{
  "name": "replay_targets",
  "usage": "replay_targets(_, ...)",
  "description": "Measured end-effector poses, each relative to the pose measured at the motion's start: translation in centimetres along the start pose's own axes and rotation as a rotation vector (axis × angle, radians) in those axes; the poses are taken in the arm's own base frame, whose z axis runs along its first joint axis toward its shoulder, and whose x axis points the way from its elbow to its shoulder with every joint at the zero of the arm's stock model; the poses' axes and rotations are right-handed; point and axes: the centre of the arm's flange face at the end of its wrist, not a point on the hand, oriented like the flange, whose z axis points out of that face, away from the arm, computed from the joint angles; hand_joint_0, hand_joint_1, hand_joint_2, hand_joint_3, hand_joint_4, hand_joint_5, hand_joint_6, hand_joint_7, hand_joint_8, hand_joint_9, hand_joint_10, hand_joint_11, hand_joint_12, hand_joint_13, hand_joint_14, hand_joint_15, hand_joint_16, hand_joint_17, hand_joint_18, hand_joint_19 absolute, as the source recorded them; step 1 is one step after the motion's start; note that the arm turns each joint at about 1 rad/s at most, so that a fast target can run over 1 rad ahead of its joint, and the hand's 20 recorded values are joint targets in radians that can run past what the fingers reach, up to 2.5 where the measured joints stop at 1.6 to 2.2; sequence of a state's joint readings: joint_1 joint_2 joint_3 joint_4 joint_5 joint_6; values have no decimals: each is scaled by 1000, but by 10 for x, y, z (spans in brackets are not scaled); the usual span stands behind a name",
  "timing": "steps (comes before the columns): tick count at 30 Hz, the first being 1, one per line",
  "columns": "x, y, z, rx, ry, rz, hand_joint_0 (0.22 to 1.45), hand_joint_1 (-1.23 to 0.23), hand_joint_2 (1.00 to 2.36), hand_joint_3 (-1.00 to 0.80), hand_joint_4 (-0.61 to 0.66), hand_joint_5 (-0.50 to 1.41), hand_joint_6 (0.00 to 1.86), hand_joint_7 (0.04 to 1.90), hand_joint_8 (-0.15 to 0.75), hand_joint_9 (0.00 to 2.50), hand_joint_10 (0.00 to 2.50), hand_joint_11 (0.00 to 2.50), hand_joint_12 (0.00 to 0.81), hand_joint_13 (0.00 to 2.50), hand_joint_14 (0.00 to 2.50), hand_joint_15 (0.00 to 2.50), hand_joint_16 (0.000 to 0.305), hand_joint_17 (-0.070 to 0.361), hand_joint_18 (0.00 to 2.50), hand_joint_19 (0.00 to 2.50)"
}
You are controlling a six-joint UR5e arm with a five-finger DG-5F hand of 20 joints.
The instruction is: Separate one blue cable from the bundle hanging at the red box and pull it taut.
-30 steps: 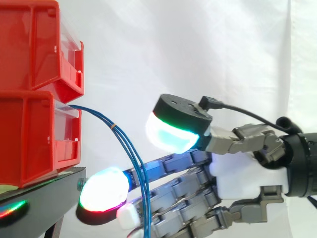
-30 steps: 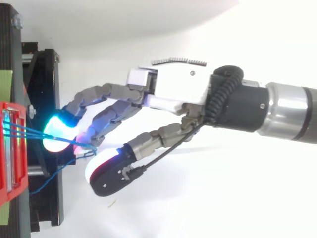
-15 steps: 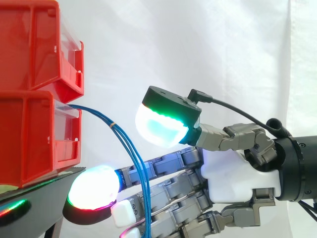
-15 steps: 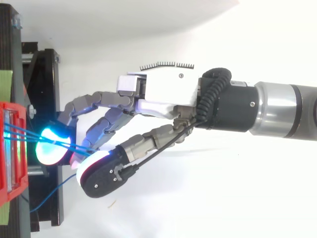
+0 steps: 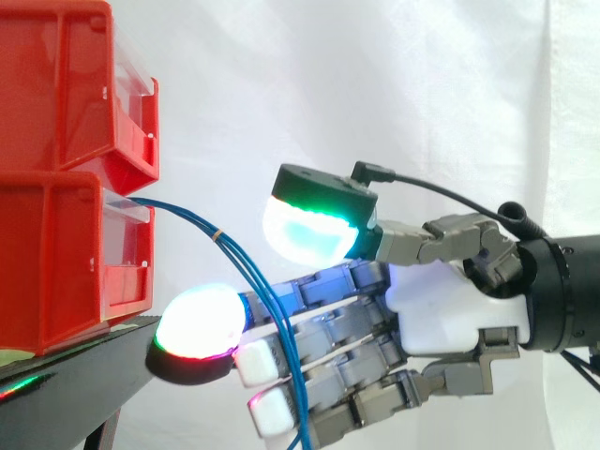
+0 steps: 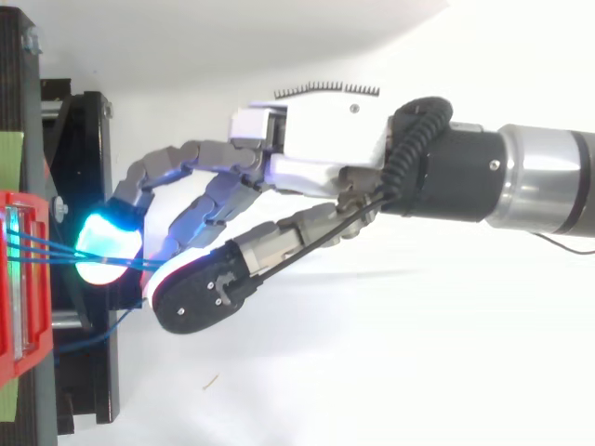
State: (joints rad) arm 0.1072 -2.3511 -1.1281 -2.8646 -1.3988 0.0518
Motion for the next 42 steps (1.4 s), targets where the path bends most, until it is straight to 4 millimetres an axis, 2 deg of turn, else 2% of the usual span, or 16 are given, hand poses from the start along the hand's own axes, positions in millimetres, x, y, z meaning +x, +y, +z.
replay_targets(5,-9,12,-6,11,-11,-3,638,-724,1009,-367,194,-116,503,932,248,921,10,328,298,831,15,410,34,75,595,380)
replay_targets(11,-15,16,-10,29,-2,-5,639,-742,1008,-356,164,-111,503,1031,246,921,13,342,299,842,16,426,34,76,602,389)
replay_targets(27,-2,20,-7,13,29,-8,632,-752,1010,-351,158,-112,503,1079,244,922,11,375,298,876,17,451,35,78,643,427)
replay_targets(35,4,25,-1,-42,40,-1,657,-750,1012,-234,98,-95,500,1284,257,949,12,404,308,916,18,461,36,81,709,440)
replay_targets(42,6,25,-1,-45,43,0,635,-756,1010,-322,86,-118,593,1184,257,968,16,463,307,954,18,494,35,79,742,477)
